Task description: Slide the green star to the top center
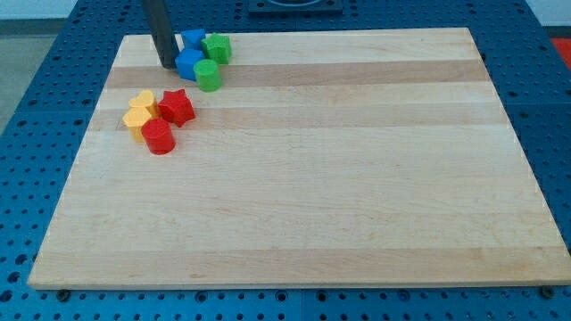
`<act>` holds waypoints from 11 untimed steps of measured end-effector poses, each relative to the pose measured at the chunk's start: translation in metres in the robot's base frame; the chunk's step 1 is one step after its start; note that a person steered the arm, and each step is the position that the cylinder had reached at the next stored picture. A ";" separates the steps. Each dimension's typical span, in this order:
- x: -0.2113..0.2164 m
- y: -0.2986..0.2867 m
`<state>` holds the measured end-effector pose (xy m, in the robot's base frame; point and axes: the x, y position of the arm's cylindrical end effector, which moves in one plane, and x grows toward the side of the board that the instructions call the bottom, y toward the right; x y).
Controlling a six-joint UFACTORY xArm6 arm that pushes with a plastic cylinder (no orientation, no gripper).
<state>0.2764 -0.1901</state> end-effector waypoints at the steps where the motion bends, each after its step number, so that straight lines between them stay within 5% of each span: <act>1: 0.015 0.019; 4: -0.047 -0.040; 6: -0.078 -0.002; 11: -0.039 0.054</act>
<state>0.2377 -0.1362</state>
